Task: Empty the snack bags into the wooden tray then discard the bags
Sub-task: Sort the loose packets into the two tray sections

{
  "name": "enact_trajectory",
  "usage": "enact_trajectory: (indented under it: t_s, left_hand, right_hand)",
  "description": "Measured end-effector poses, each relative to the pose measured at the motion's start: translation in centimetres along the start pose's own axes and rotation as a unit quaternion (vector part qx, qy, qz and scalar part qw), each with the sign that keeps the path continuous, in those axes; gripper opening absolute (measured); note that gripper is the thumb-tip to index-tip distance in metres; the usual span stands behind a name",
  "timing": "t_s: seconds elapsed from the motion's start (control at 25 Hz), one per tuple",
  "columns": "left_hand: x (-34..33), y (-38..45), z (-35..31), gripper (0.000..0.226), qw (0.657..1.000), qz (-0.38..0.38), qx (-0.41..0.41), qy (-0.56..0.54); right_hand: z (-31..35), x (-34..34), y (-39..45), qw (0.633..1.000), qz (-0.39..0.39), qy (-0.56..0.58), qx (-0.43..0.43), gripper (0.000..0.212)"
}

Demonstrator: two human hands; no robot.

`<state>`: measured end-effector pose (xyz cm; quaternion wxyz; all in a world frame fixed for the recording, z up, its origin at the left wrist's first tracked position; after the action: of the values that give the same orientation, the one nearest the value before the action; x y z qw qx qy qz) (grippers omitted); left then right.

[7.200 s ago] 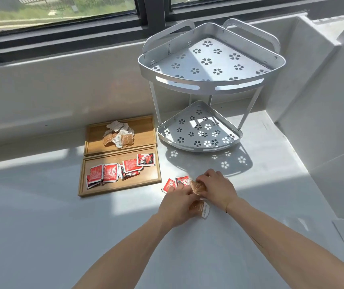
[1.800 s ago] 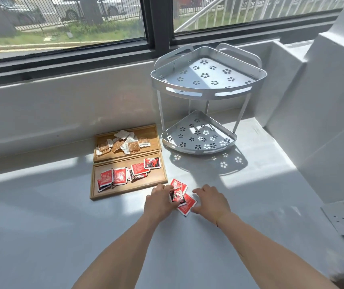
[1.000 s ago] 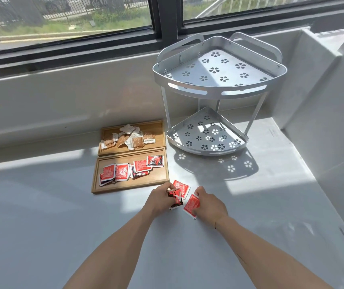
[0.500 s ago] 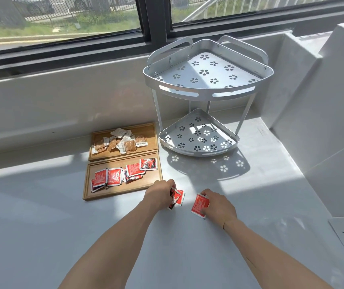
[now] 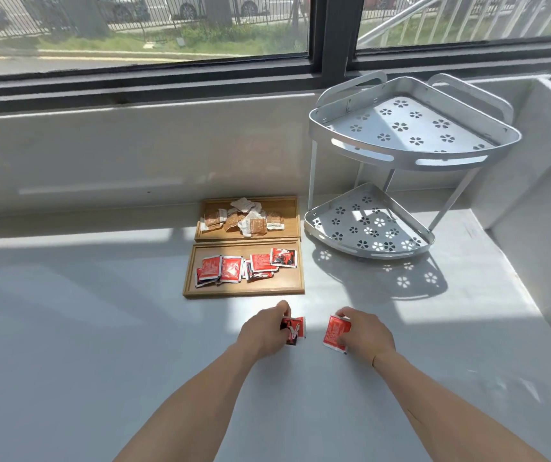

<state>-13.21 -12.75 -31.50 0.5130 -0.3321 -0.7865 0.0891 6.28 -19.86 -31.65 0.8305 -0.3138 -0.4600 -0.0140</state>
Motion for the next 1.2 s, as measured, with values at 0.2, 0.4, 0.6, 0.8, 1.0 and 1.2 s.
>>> enact_trajectory:
  t_s: [0.2,0.4,0.6,0.8,1.0,1.2]
  left_hand:
    - [3.4,-0.3,5.5,0.031,0.999,0.037,0.028,-0.002]
    - [8.4,1.5,8.8,0.042,0.999,0.025,0.043,-0.022]
    - [13.3,4.8,9.9,0.033,0.999,-0.026,0.018,-0.023]
    - [14.3,7.8,10.0,0.039,1.0,-0.017,0.008,0.024]
    - [14.3,9.3,10.6,0.041,0.993,-0.042,-0.012,0.105]
    - [14.0,9.6,11.3,0.048,0.994,-0.055,-0.011,0.094]
  right_hand:
    - [4.9,-0.8,1.2,0.999,0.028,-0.01,0.033,0.036]
    - [10.4,-0.2,3.9,0.995,0.065,0.003,0.071,0.031]
    - [14.7,1.5,7.6,0.995,0.038,-0.024,0.088,0.026]
    - [16.7,2.2,10.7,0.993,0.027,-0.06,0.097,0.026]
    - [17.2,1.5,11.9,0.986,-0.001,-0.126,0.106,0.024]
    - [17.0,0.9,11.1,0.982,-0.074,-0.112,0.13,0.035]
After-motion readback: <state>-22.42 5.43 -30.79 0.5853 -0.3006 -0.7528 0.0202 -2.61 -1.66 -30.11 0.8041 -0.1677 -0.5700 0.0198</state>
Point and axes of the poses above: each hand's wrist, its own y-axis towards the middle knuckle, its own x-axis out of the back of the hand, z = x × y, the point moved 5 cm from there along y, towards the middle knuckle
